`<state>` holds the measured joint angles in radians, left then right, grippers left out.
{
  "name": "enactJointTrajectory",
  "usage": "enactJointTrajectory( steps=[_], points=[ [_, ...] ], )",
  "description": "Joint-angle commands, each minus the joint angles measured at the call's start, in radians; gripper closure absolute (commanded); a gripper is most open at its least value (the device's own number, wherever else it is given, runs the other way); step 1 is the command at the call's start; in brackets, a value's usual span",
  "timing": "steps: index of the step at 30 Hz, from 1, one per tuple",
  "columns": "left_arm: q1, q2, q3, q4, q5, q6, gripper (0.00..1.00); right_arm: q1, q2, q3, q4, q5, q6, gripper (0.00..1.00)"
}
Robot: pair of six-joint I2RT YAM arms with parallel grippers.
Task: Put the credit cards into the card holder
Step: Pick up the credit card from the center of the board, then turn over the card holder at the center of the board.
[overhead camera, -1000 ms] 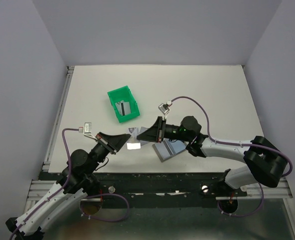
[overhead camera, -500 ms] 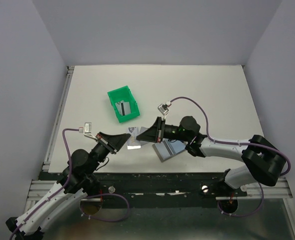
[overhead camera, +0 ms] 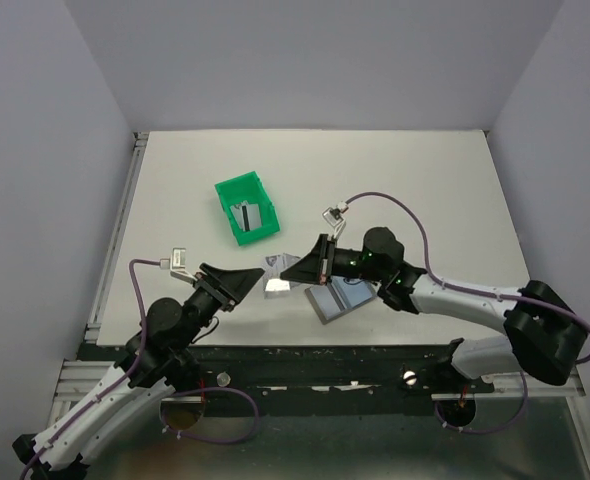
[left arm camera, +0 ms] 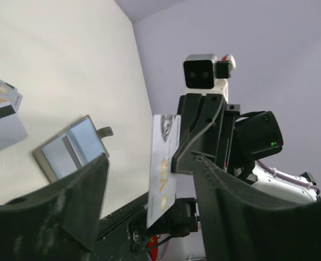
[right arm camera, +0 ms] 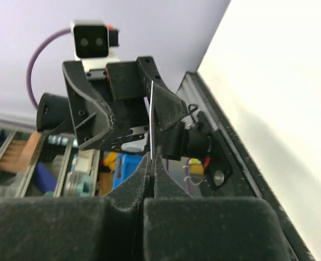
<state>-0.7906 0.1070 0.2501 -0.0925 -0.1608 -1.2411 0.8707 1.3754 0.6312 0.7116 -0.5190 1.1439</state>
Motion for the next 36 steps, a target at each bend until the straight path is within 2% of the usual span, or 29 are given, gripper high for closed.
enactJointTrajectory(
  steps=[1, 5, 8, 13, 16, 21, 22, 23, 26, 36],
  points=[
    [-0.002, -0.015, 0.044, -0.131, -0.065, 0.015, 0.23, -0.081, -0.162, -0.016, -0.392, 0.099, -0.151, 1.00],
    [-0.002, 0.048, 0.052, -0.158, -0.057, 0.040, 0.23, -0.148, -0.283, 0.036, -0.819, 0.207, -0.366, 1.00],
    [-0.002, 0.166, 0.063, -0.136, -0.019, 0.066, 0.23, -0.170, -0.334, 0.079, -1.090, 0.345, -0.461, 1.00],
    [-0.002, 0.390, 0.110, -0.063, 0.030, 0.147, 0.30, -0.205, -0.385, 0.116, -1.276, 0.441, -0.578, 1.00],
    [-0.002, 0.517, 0.139, -0.017, 0.063, 0.190, 0.45, -0.219, -0.339, 0.188, -1.421, 0.514, -0.647, 1.00],
    [-0.002, 0.707, 0.149, 0.124, 0.145, 0.223, 0.65, -0.236, -0.234, 0.261, -1.511, 0.514, -0.756, 1.00],
    [-0.002, 0.738, 0.152, 0.144, 0.156, 0.226, 0.71, -0.237, -0.210, 0.283, -1.518, 0.514, -0.771, 1.00],
    [-0.002, 0.775, 0.156, 0.166, 0.159, 0.230, 0.82, -0.237, -0.184, 0.304, -1.525, 0.514, -0.788, 1.00],
    [-0.006, 0.876, 0.184, 0.186, 0.190, 0.250, 1.00, -0.239, -0.112, 0.363, -1.557, 0.514, -0.831, 1.00],
    [-0.009, 1.166, 0.294, 0.227, 0.257, 0.295, 1.00, -0.239, 0.002, 0.406, -1.529, 0.614, -0.958, 1.00]
  ],
)
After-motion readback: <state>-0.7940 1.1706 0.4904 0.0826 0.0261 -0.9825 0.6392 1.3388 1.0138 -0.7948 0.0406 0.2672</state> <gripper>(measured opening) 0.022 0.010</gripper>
